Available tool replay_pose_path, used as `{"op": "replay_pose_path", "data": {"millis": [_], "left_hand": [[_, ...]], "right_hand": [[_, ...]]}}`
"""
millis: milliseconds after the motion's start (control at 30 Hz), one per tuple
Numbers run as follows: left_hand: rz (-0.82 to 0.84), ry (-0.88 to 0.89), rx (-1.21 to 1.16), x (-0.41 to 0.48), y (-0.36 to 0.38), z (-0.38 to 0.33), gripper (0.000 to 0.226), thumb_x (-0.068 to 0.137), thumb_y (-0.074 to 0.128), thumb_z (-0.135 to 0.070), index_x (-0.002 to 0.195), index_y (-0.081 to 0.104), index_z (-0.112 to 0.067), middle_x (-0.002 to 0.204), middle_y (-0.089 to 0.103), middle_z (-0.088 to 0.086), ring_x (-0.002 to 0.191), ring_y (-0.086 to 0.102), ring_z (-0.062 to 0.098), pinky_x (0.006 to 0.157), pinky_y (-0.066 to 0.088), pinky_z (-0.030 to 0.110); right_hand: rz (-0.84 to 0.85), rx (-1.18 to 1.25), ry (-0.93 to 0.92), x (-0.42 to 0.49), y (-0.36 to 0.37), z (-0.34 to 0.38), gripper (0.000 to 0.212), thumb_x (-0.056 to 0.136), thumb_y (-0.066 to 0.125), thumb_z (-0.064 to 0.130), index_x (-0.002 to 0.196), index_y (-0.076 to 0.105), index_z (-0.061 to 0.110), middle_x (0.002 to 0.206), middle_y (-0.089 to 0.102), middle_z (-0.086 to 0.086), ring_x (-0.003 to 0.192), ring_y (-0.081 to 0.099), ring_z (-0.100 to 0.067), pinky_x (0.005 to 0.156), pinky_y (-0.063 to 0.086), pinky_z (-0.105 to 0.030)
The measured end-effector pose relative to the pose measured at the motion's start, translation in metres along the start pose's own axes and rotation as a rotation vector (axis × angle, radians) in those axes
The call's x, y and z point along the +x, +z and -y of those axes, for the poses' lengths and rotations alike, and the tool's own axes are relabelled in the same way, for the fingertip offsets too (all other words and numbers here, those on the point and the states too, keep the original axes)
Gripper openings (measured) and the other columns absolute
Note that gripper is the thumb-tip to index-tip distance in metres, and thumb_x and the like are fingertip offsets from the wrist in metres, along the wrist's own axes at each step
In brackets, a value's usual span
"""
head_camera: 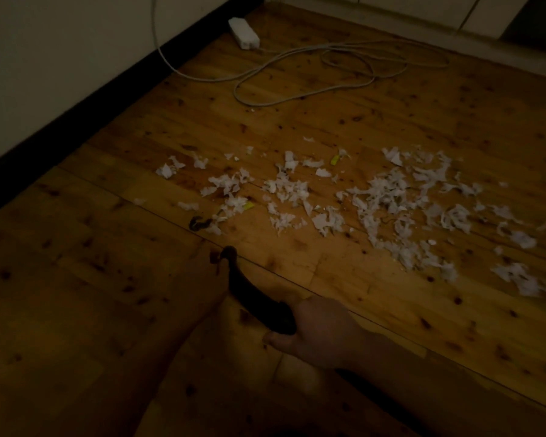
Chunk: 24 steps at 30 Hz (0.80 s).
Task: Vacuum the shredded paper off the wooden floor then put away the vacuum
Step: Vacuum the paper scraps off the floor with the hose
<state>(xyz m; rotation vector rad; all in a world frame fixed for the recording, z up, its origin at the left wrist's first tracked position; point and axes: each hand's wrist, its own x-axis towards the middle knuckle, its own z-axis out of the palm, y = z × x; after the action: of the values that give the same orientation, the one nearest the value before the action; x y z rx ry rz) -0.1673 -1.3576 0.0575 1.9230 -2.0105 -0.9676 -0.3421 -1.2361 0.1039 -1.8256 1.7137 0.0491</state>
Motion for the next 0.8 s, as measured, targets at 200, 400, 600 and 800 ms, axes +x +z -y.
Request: {"op": "replay_pose_path", "data": {"millis": [200, 400, 600, 800], "left_hand": [[-0.033, 0.028, 0.096, -0.013, -0.022, -0.009, 0.033, 0.097, 0.049, -0.034, 0.123, 0.051, -0.013, 0.118, 0.057, 0.005, 0.104, 0.057, 0.022, 0.078, 0.046, 0.034], [-0.024, 0.061, 0.262, -0.035, -0.049, 0.001, 0.035, 0.1, 0.045, -0.036, 0.124, 0.051, -0.011, 0.118, 0.06, 0.008, 0.09, 0.057, 0.018, 0.078, 0.049, 0.034], [0.03, 0.022, 0.278, -0.06, -0.076, 0.003, 0.043, 0.1, 0.044, -0.041, 0.133, 0.043, -0.013, 0.129, 0.053, 0.005, 0.103, 0.056, 0.018, 0.08, 0.044, 0.029], [0.051, 0.059, 0.416, -0.078, -0.097, -0.001, 0.044, 0.099, 0.045, -0.041, 0.135, 0.041, -0.015, 0.132, 0.051, 0.005, 0.111, 0.055, 0.019, 0.086, 0.046, 0.031]], "right_hand": [[-0.067, 0.037, -0.06, 0.009, -0.002, 0.009, 0.055, 0.089, 0.048, 0.065, 0.127, 0.05, 0.024, 0.078, 0.052, 0.013, 0.07, 0.05, -0.007, 0.052, 0.028, -0.019], [-0.035, 0.056, -0.048, 0.029, -0.016, 0.022, 0.05, 0.088, 0.051, 0.063, 0.118, 0.054, 0.023, 0.079, 0.05, 0.012, 0.062, 0.045, -0.001, 0.05, 0.032, -0.022], [0.026, 0.063, -0.074, 0.035, -0.023, 0.027, 0.047, 0.087, 0.052, 0.064, 0.113, 0.055, 0.025, 0.084, 0.055, 0.009, 0.068, 0.052, -0.006, 0.056, 0.042, -0.023], [0.071, 0.081, -0.081, 0.028, -0.031, 0.028, 0.047, 0.086, 0.055, 0.062, 0.106, 0.059, 0.02, 0.085, 0.063, 0.002, 0.065, 0.057, -0.01, 0.053, 0.041, -0.025]]}}
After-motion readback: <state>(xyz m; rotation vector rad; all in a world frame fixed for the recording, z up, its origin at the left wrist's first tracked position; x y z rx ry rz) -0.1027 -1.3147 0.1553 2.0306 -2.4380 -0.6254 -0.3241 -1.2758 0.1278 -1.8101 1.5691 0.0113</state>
